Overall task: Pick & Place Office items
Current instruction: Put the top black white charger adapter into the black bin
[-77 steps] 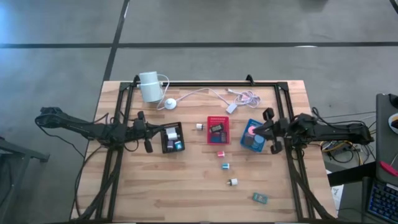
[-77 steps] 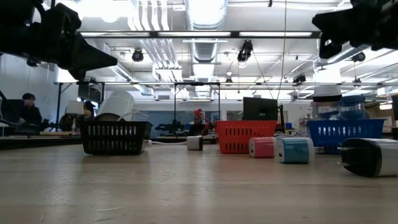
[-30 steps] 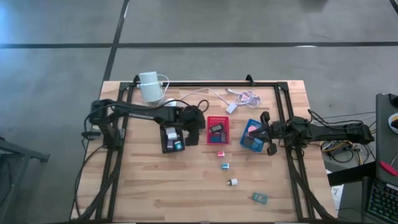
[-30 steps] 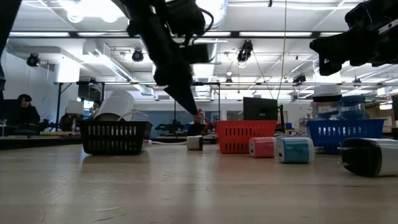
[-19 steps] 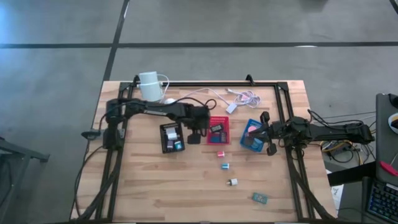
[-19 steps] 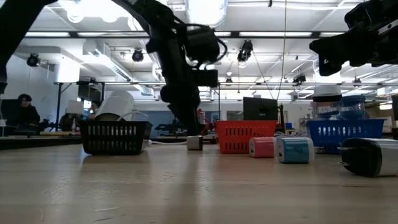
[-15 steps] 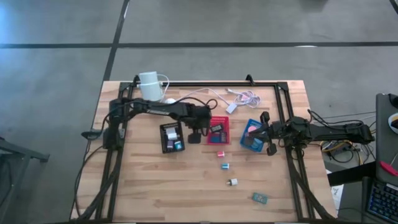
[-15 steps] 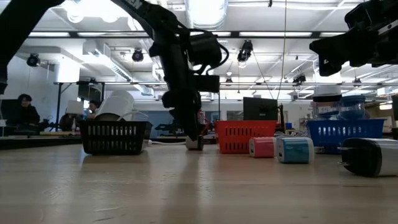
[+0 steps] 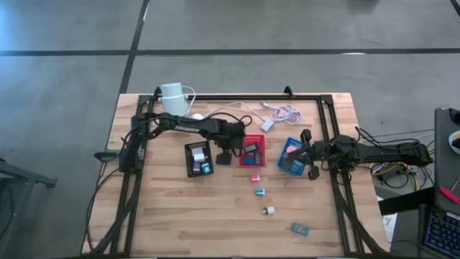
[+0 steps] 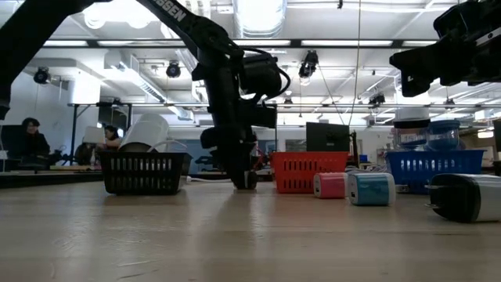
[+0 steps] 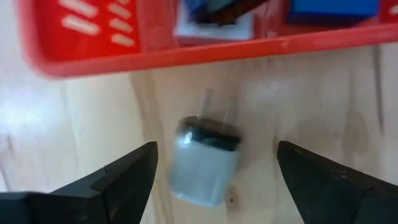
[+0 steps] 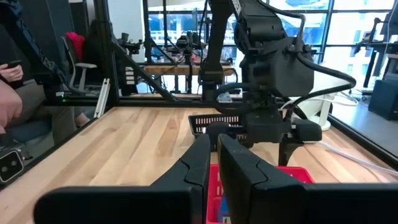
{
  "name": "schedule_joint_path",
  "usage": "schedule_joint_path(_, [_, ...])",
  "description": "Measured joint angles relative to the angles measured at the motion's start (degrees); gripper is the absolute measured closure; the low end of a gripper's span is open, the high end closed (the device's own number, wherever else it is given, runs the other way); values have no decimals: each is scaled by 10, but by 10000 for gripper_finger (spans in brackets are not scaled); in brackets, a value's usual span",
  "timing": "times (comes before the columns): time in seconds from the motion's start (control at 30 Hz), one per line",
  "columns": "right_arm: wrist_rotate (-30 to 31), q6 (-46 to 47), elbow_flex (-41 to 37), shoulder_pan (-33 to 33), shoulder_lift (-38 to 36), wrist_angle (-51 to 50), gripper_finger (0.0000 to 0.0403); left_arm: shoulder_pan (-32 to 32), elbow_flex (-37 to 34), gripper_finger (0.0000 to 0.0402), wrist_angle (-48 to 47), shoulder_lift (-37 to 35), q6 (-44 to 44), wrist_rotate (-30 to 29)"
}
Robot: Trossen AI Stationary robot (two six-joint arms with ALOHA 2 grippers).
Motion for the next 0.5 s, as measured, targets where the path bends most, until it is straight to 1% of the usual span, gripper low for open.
schedule_joint_path(0.13, [0, -1, 0, 0, 1, 0, 374, 0, 0, 73, 0, 0, 37, 1])
schedule_joint_path(0.23, [0, -4, 0, 0, 1, 0, 374, 0, 0, 95, 0, 0, 49, 0])
schedule_joint_path(0.37, [0, -4, 0, 0, 2, 0, 374, -1, 0, 151, -3, 0, 47, 2])
schedule_joint_path(0.5, [0, -4, 0, 0, 3, 0, 374, 0, 0, 231, -4, 0, 48, 1])
